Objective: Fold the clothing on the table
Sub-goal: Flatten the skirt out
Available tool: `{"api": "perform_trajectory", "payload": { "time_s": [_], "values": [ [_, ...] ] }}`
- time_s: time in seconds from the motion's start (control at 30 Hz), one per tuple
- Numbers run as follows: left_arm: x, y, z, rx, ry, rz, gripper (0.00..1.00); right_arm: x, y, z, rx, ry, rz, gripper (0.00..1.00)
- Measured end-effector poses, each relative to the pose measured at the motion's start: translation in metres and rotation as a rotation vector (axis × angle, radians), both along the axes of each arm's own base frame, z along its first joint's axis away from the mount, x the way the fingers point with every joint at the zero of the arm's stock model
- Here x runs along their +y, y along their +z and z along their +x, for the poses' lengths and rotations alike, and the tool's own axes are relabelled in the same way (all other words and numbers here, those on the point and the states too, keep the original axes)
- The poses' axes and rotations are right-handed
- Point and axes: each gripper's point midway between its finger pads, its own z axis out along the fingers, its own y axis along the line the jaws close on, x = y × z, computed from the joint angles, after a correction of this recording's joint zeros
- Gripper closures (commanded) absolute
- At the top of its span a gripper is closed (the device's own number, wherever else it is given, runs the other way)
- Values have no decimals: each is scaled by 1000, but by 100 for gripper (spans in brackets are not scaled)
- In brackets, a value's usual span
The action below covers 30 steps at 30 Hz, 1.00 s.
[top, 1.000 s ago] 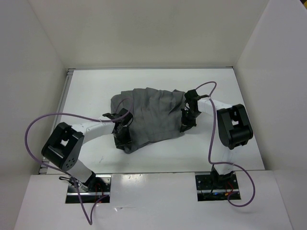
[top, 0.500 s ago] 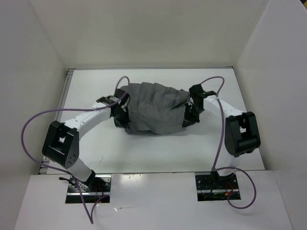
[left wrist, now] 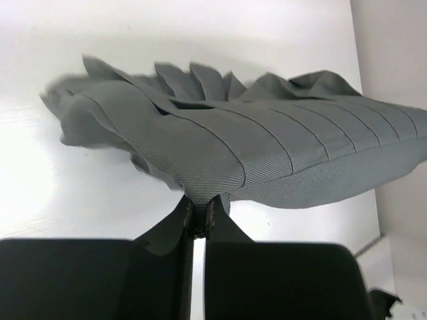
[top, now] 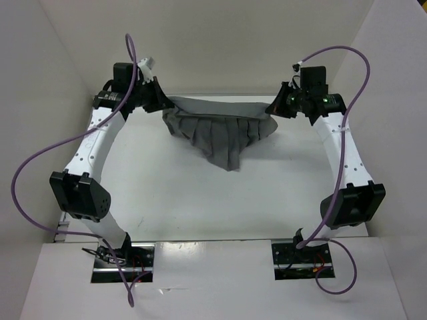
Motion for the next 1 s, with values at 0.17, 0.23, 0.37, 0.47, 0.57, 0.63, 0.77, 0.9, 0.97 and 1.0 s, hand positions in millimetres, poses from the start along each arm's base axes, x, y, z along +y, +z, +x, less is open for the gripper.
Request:
{"api": "perform_trajectory", "payload": {
  "time_s": [0.17, 0.23, 0.37, 0.47, 0.57, 0.63, 0.77, 0.9, 0.97, 1.0],
  "values": [
    [-9, -14, -20, 64, -122, -65, 100, -3, 13, -21, -37, 18, -5, 100],
    [-14, -4, -40, 66, -183, -111, 100, -6, 38, -43, -106, 27, -6, 100],
    [-14, 72, -93, -96, -320, -229, 100, -7, 127, -112, -392, 73, 13, 100],
    [-12, 145, -158, -319, -448, -275, 100, -4, 187, -176, -622, 132, 39, 100],
    [-14, 189, -215, -483, -538, -266, 100, -5, 222, -226, -783, 161, 53, 100],
    [-13, 203, -229, -543, -560, -252, 100, -4, 229, -232, -817, 172, 62, 100],
    [-7, 179, -173, -437, -516, -279, 100, 2, 192, -176, -677, 159, 75, 100],
    [7, 95, -57, -162, -403, -338, 100, 9, 111, -69, -389, 118, 78, 100],
    [12, 39, -9, -13, -351, -365, 100, 10, 59, -23, -244, 95, 78, 100],
    [13, 19, 6, 48, -333, -376, 100, 9, 33, -5, -171, 82, 79, 100]
  ]
}}
